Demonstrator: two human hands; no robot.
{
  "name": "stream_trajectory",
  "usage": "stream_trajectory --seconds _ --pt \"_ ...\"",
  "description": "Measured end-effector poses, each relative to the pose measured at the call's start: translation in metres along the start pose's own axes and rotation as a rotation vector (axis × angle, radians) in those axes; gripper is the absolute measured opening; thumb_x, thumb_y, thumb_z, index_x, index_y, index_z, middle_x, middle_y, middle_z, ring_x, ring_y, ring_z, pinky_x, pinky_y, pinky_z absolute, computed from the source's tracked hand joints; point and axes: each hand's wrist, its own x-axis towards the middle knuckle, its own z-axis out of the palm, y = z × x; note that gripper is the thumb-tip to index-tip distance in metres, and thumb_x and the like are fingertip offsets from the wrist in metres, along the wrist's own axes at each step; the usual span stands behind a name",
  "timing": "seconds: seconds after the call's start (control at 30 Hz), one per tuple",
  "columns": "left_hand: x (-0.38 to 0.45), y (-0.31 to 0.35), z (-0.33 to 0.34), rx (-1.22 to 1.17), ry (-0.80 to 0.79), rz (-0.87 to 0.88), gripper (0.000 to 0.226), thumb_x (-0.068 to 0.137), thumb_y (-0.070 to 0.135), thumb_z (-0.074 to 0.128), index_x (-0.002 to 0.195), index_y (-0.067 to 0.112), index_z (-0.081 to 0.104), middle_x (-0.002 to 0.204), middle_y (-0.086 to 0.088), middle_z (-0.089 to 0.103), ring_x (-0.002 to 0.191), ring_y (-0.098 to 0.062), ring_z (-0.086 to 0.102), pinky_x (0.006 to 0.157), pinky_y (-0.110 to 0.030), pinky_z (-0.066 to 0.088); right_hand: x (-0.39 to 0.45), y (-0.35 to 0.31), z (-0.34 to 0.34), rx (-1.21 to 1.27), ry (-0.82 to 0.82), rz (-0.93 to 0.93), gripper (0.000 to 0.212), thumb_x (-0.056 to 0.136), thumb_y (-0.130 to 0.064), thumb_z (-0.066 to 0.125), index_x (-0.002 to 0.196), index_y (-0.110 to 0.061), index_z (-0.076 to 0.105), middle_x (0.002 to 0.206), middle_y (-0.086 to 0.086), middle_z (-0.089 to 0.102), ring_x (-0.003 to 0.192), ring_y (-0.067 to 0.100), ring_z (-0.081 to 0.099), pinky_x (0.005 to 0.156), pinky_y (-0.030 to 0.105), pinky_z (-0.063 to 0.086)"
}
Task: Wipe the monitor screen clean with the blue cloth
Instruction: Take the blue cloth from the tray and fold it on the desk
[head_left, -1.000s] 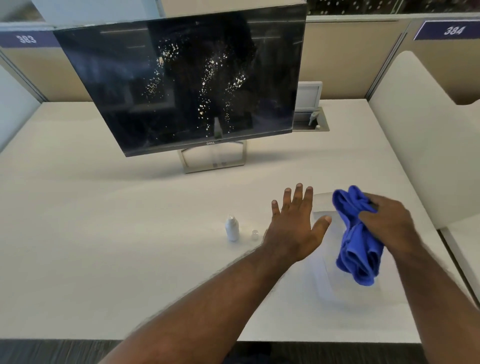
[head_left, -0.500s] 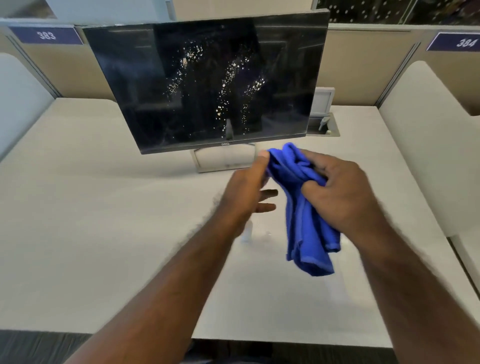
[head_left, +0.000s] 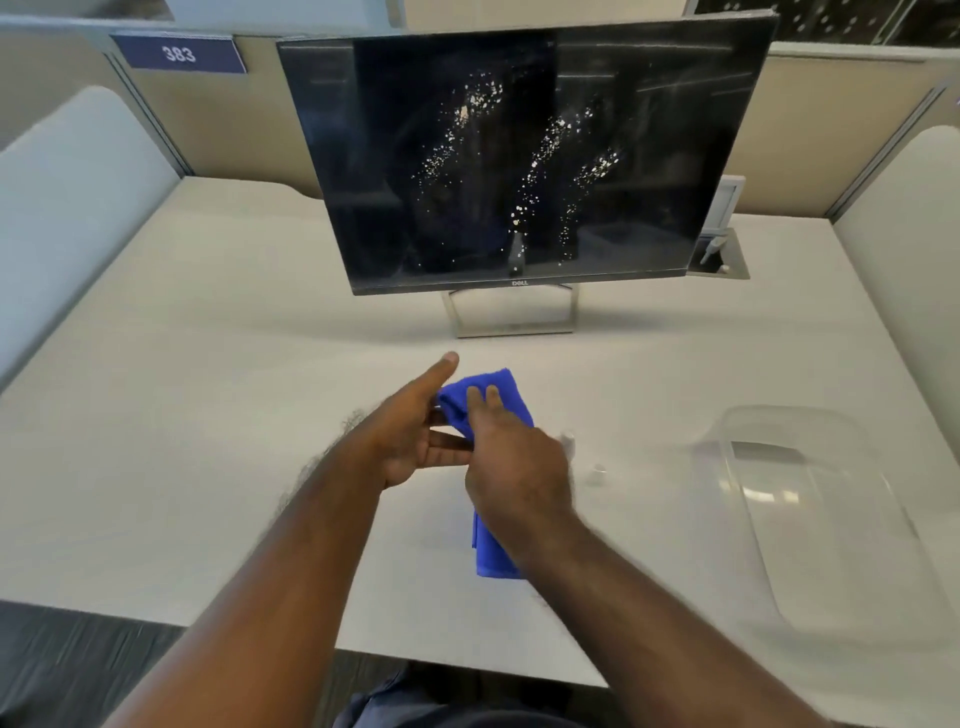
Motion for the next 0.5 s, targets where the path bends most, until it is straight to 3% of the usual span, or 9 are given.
stream_trajectory --seconds 0.07,0.17,0.27,0.37,0.5 --pt "0.015 -0.012 -0.009 -0.037 0.031 -0.013 0.052 0.082 0.048 0.073 0.112 0.005 0.07 0.112 -0.019 0.071 0.093 -0.033 0.073 0.07 -0.041 0.059 0.006 -0.006 0.022 -0.052 -0.076 0.004 0.078 0.093 -0.011 0.052 0.155 -0.016 0.004 0.164 0.006 0.007 0.138 0.025 0.037 0.094 0.045 0.045" --pt "0.036 -0.027 -0.017 0.014 0.076 -0.033 0.026 0.089 0.023 0.07 0.109 0.006 0.071 0.118 -0.017 0.067 0.096 -0.029 0.07 0.075 -0.043 0.06 0.015 -0.011 0.05 -0.056 -0.143 0.024 0.074 0.097 -0.012 0.045 0.155 -0.014 -0.003 0.164 0.01 -0.001 0.142 0.029 0.03 0.086 0.043 0.051" --pt "0.054 -0.036 -0.022 0.143 0.089 -0.043 0.015 0.094 0.013 0.06 0.106 0.01 0.069 0.113 -0.017 0.068 0.095 -0.026 0.066 0.086 -0.046 0.057 0.012 -0.009 0.076 -0.024 -0.18 0.025 0.073 0.101 -0.03 0.04 0.155 -0.016 -0.007 0.164 0.006 -0.007 0.148 0.026 0.017 0.092 0.04 0.05" --pt "0.068 -0.036 -0.028 0.289 0.105 -0.003 0.018 0.096 0.009 0.054 0.108 0.012 0.067 0.109 -0.017 0.069 0.088 -0.023 0.065 0.084 -0.042 0.057 -0.001 0.0 0.099 0.005 -0.134 -0.02 0.076 0.1 -0.048 0.033 0.155 -0.015 -0.008 0.163 0.006 -0.011 0.151 0.026 -0.001 0.118 0.042 0.024" --pt "0.082 -0.034 -0.034 0.6 0.221 0.18 0.028 0.092 0.012 0.059 0.12 0.012 0.065 0.118 -0.01 0.066 0.104 -0.025 0.062 0.092 -0.04 0.053 -0.013 0.016 0.119 0.015 -0.158 -0.005 0.074 0.099 -0.055 0.025 0.155 -0.016 -0.004 0.163 0.006 -0.011 0.15 0.024 -0.009 0.122 0.042 0.004"
